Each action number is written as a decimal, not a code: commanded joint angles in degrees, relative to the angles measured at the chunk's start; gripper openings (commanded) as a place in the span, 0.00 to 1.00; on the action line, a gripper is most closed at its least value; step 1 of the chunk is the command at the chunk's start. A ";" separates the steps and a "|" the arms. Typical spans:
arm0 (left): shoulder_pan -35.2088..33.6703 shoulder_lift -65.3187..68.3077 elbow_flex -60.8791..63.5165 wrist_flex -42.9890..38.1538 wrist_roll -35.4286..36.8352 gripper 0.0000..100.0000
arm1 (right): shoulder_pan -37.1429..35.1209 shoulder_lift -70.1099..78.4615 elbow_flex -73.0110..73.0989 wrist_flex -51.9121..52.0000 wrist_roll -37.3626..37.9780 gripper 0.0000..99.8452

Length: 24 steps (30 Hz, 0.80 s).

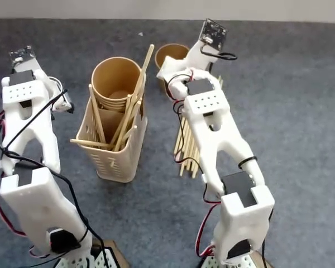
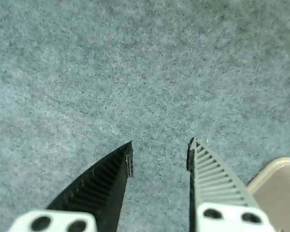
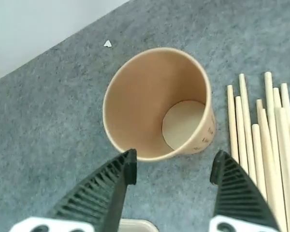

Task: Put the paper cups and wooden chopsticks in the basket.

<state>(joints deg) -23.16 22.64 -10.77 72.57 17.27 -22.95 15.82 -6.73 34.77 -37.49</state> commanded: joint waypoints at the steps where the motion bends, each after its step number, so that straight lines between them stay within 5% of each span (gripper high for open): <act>1: 1.01 -3.12 -0.13 -0.70 0.35 0.21 | 0.13 -3.03 -2.86 4.70 0.62 0.25; 10: 0.92 -2.95 1.10 -2.37 0.44 0.21 | 1.45 -25.19 -2.42 37.14 2.46 0.25; 15: 1.01 -2.95 1.27 -2.02 0.53 0.21 | 5.23 -30.90 -1.63 48.84 26.55 0.25; 18: 1.01 -2.95 1.27 -1.93 0.53 0.21 | 5.32 -29.58 6.46 48.13 32.62 0.25; 24: 0.75 -2.95 3.74 -3.52 0.53 0.21 | 7.96 -21.85 25.54 27.47 38.15 0.25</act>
<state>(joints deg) -23.08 22.64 -6.90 70.37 17.27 -16.62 -7.82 12.53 71.08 -0.66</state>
